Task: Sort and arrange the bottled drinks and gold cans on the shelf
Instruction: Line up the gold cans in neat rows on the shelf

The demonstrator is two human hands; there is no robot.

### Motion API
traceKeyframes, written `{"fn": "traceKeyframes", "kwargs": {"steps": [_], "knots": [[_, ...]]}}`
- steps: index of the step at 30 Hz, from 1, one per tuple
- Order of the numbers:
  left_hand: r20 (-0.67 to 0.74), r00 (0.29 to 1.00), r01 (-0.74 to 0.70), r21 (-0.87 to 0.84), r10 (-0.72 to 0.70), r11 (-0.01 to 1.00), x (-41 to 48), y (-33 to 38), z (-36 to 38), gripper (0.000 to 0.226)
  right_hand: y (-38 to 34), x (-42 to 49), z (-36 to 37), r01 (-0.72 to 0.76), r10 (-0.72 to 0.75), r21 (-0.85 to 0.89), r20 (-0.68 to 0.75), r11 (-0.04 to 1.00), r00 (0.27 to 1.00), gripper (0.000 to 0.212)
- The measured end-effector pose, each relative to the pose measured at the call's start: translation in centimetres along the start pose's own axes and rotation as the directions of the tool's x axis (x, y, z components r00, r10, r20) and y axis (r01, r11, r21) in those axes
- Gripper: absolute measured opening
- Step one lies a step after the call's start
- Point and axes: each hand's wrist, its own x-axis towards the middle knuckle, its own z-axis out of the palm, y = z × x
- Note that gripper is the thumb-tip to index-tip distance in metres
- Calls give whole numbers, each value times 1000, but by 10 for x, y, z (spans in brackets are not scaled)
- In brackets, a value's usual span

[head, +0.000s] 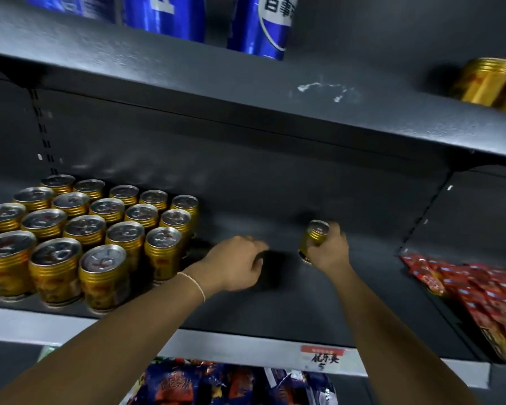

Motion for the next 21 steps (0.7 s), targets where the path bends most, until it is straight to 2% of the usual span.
{"fn": "traceKeyframes", "kwargs": {"steps": [6,9,11,12,14,17,19,21], "knots": [[-14,997,71,-86,-73,994,18,10,21,49,3,-11,-7,44,-37,114,-60,993,998,73],[0,991,132,-154,-134,979,22,12,25,62,-11,-27,-11,68,-60,192,-47,979,997,75],[63,983,182,-238,-172,954,22,14,22,77,-27,-36,-16,48,-50,269,2,962,999,86],[102,978,206,-324,-183,923,20,16,19,83,-36,-41,-19,32,-45,301,35,953,998,92],[133,976,219,-544,-175,810,15,18,11,79,-53,-53,-23,26,-55,344,76,939,996,101],[77,978,191,-707,-194,681,-1,17,-1,69,-76,-71,-25,23,-75,415,111,910,991,105],[61,971,195,-758,-230,623,-14,11,-11,65,-91,-83,-23,6,-86,455,156,891,984,98],[82,963,221,-791,-258,571,-27,2,-20,64,-104,-94,-21,-13,-100,499,198,867,975,73]]}}
